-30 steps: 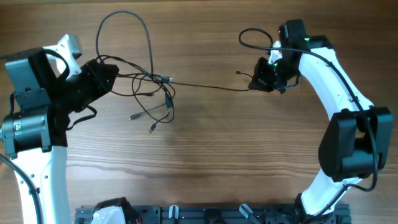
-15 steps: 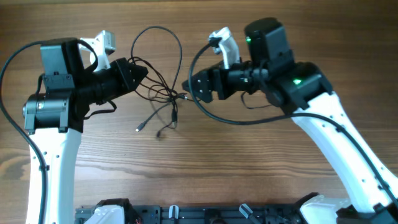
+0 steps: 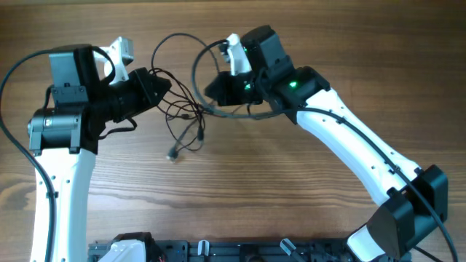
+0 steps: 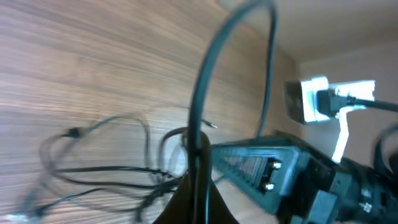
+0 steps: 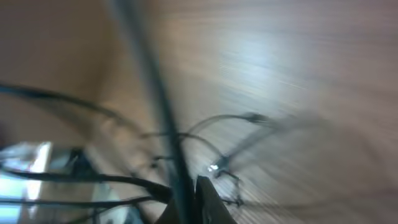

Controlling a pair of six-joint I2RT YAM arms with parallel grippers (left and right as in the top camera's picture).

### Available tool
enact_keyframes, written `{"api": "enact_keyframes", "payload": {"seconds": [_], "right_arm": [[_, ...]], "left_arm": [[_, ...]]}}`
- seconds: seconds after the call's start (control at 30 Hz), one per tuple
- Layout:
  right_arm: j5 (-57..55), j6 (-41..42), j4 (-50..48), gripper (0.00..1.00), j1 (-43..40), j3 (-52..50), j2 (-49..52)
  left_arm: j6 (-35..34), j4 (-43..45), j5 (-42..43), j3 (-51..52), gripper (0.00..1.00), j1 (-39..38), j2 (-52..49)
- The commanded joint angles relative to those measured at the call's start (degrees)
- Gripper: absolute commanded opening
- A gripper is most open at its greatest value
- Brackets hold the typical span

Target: Untangle cables

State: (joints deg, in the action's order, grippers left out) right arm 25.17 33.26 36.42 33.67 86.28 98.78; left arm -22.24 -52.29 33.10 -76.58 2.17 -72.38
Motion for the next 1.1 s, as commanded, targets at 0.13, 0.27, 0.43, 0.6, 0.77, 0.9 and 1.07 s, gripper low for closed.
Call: {"api": "enact_keyframes", "payload": {"seconds": [0.13, 0.27, 0.43, 0.6, 0.77, 0.9, 1.07], "right_arm": [[-43.74, 9.49, 24.76, 0.04, -13.53, -0.04, -10.01], [-49.05, 8.61, 32.61, 0.04, -24.44, -0.04, -10.64], [-36.96, 1.31, 32.26, 0.04, -37.75, -0.04, -10.38], [-4.76, -16.83, 27.98, 0.04, -44.89, -0.04, -10.27], [-8.87, -9.97, 29.44, 0.04, -46.12, -0.04, -10.27], [-27.82, 0.96, 29.83, 0.04, -50.80, -0.04, -10.12], [-23.10, -8.85, 29.59, 0.04, -52.72, -0.07, -8.87]], "left_arm": [[-0.50, -1.86, -23.37, -1.11, 0.04, 0.22, -0.17], [-0.48, -1.86, -25.14, -1.11, 0.04, 2.14, -0.17], [1.27, -1.86, -25.29, -1.11, 0.04, 4.31, -0.17], [12.17, -1.75, -16.57, -1.11, 0.04, 4.44, -0.17], [27.34, -2.47, -6.16, -1.11, 0.04, 4.48, -0.17], [2.73, -4.52, -37.51, -1.11, 0.04, 6.64, -0.20], [-2.64, -6.19, -41.83, -1.11, 0.04, 7.85, -0.50]]}}
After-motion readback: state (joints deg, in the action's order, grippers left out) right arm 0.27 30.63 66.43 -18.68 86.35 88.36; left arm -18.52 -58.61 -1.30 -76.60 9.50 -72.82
